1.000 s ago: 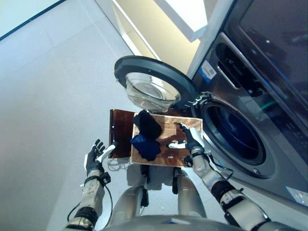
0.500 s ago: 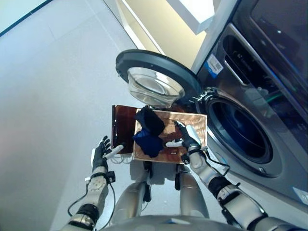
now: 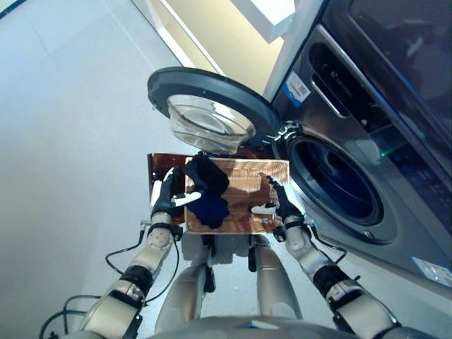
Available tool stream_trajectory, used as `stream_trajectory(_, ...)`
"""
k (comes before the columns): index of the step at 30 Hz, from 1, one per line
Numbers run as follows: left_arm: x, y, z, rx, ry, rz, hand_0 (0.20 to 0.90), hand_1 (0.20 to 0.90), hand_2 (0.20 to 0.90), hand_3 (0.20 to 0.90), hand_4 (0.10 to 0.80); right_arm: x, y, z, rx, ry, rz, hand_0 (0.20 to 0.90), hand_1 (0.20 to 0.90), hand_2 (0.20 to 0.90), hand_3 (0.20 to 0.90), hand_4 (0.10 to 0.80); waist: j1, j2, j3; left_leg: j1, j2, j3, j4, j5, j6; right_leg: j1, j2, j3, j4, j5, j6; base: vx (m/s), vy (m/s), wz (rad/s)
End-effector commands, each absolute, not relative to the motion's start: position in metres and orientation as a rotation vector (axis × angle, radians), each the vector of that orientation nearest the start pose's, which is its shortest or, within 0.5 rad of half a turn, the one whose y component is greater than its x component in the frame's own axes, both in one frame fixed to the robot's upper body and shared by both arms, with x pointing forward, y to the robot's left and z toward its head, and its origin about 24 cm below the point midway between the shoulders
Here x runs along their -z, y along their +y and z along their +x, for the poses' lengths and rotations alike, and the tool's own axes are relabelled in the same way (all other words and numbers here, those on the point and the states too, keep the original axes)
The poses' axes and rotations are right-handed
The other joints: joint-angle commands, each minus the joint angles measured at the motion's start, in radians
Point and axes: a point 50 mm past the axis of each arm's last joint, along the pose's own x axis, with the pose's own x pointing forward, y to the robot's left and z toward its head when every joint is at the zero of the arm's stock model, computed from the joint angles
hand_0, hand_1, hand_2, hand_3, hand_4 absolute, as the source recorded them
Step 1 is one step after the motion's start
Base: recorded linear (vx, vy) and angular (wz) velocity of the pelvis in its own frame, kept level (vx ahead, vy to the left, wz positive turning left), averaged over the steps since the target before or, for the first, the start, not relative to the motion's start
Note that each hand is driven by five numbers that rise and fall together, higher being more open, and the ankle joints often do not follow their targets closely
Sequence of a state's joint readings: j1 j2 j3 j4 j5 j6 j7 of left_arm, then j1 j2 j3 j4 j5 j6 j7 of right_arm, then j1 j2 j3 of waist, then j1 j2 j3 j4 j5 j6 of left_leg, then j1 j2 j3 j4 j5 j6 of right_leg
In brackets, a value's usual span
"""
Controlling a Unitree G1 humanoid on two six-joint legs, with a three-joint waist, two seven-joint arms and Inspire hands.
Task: Pick up the clothes and place them into the washing machine
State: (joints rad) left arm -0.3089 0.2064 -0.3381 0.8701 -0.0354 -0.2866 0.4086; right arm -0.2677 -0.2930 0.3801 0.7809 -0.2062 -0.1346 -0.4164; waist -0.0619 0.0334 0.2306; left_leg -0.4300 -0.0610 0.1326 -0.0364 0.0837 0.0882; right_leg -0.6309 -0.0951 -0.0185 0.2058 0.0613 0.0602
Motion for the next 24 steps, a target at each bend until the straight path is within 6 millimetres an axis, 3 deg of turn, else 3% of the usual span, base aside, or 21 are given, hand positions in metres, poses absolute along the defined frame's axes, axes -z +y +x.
stream_trajectory(1, 0.028, 0.163, 0.286, -0.166, 0.146, 0.343, 0.9, 0.9, 0.9, 0.9, 0.8, 0.036, -0.19, 0.259, 0.105, 0.172, -0.66, 0.9, 0.9, 0.9, 0.9, 0.8, -0.007, -0.027, -0.047, -0.122, -0.007, 0.003, 0.137, -0.06, -0.069, 0.028, 0.019, -0.028, -0.114, 0.058, -0.02, -0.006, -0.014, -0.08)
stream_trajectory(9, 0.028, 0.166, 0.291, -0.22, 0.169, 0.25, 0.9, 0.9, 0.9, 0.9, 0.8, 0.025, -0.218, 0.241, 0.181, 0.146, -0.606, 0.9, 0.9, 0.9, 0.9, 0.8, -0.032, -0.045, -0.039, -0.142, -0.002, 0.009, 0.148, -0.063, -0.069, 0.009, 0.024, -0.018, -0.111, 0.065, -0.021, -0.008, -0.014, -0.09)
stream_trajectory(12, 0.027, 0.17, 0.293, -0.243, 0.173, 0.26, 0.9, 0.9, 0.9, 0.9, 0.8, 0.012, -0.229, 0.237, 0.207, 0.096, -0.599, 0.9, 0.9, 0.9, 0.9, 0.8, -0.041, -0.052, -0.036, -0.154, 0.001, 0.012, 0.156, -0.066, -0.069, -0.004, 0.025, -0.017, -0.109, 0.067, -0.021, -0.01, -0.02, -0.09)
stream_trajectory(17, 0.026, 0.173, 0.295, -0.261, 0.175, 0.295, 0.9, 0.9, 0.9, 0.9, 0.8, -0.003, -0.23, 0.236, 0.191, 0.022, -0.593, 0.9, 0.9, 0.9, 0.9, 0.8, -0.048, -0.054, -0.03, -0.154, 0.008, 0.009, 0.162, -0.088, -0.076, -0.002, 0.032, -0.015, -0.105, 0.052, -0.017, 0.023, -0.014, -0.07)
stream_trajectory(24, 0.021, 0.178, 0.306, -0.323, 0.184, 0.294, 0.9, 0.9, 0.9, 0.9, 0.8, -0.044, -0.231, 0.229, 0.128, -0.156, -0.566, 0.9, 0.9, 0.9, 0.9, 0.8, -0.066, -0.069, -0.01, -0.197, 0.013, 0.013, 0.189, -0.092, -0.078, -0.041, 0.037, -0.012, -0.098, 0.06, -0.018, -0.024, -0.016, -0.03)
